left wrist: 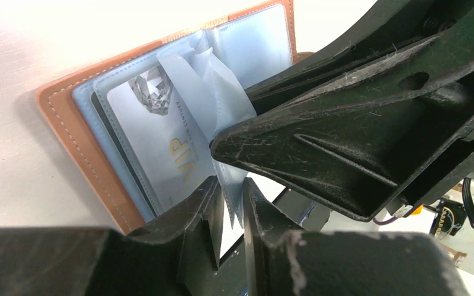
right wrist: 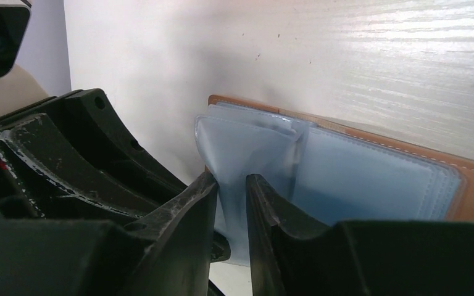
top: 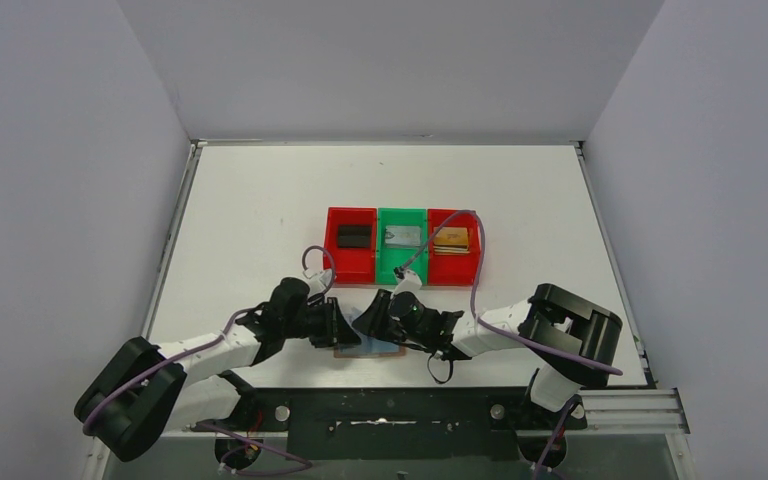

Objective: Take the credit cards out of the card holder
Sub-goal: Remove the credit card from the card holder.

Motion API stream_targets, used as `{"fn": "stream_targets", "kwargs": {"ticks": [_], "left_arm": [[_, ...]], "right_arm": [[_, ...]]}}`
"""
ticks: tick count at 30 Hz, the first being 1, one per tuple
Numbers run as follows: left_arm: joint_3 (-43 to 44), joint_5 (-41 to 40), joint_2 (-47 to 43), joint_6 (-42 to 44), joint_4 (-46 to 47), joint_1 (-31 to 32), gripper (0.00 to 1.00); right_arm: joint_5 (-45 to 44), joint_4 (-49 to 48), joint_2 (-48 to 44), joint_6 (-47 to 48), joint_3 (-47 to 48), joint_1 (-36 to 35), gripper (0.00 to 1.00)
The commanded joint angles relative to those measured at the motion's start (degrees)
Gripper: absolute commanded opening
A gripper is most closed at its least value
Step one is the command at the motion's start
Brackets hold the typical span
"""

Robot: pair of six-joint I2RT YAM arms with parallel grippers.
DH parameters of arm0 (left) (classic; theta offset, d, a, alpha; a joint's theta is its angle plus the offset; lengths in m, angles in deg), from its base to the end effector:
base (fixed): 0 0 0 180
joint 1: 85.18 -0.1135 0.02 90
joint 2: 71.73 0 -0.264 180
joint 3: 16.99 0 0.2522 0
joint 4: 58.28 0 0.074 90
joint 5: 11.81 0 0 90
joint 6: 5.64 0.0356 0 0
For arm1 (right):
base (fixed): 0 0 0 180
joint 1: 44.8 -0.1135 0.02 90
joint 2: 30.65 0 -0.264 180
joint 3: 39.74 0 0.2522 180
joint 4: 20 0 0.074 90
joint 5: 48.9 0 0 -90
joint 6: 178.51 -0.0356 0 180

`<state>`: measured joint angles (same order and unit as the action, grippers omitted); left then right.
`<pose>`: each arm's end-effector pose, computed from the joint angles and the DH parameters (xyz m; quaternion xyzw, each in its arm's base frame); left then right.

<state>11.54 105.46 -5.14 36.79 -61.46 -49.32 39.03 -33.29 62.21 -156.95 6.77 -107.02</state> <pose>0.1470 -0.1264 0.1306 0.0065 0.8905 -0.4272 0.1566 0.1405 0.2640 0.1349 0.0563 0.8772 0.4265 0.2134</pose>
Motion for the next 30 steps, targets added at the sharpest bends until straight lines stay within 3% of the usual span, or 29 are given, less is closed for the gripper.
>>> {"fn": "stream_targets", "kwargs": {"ticks": [1, 5, 9, 13, 20, 26, 30], "left_arm": [[0.5, 0.1, 0.0, 2.0, 4.5, 0.8, 0.16], [0.3, -0.2, -1.1, 1.9, 5.1, 1.0, 0.18], [0.5, -0.2, -0.8, 2.0, 5.8, 1.1, 0.29], [1.2, 0.2, 0.5, 1.8, 6.7, 1.4, 0.4], [4.3, -3.1, 2.3, 2.5, 4.1, 1.7, 0.44], [6.3, -6.0, 2.8, 2.4, 2.7, 1.8, 0.27], [7.8, -8.3, 3.1, 3.7, -1.1, 1.8, 0.02]], "right_arm": [[-0.1, -3.0, -3.3, 0.6, 0.0, 0.2, 0.28], [-2.2, 1.9, -6.2, 1.5, 0.9, 0.2, 0.44], [-5.8, 8.0, -9.4, 1.8, 1.8, 0.1, 0.53], [-11.0, 15.4, -12.5, 0.3, 2.0, -0.5, 0.55], [-17.9, 21.6, -19.5, -1.5, -0.2, -1.4, 0.55], [-20.5, 24.8, -23.2, -2.6, -1.7, -2.0, 0.55], [-20.9, 25.6, -24.6, -3.9, -3.1, -2.1, 0.55]]}}
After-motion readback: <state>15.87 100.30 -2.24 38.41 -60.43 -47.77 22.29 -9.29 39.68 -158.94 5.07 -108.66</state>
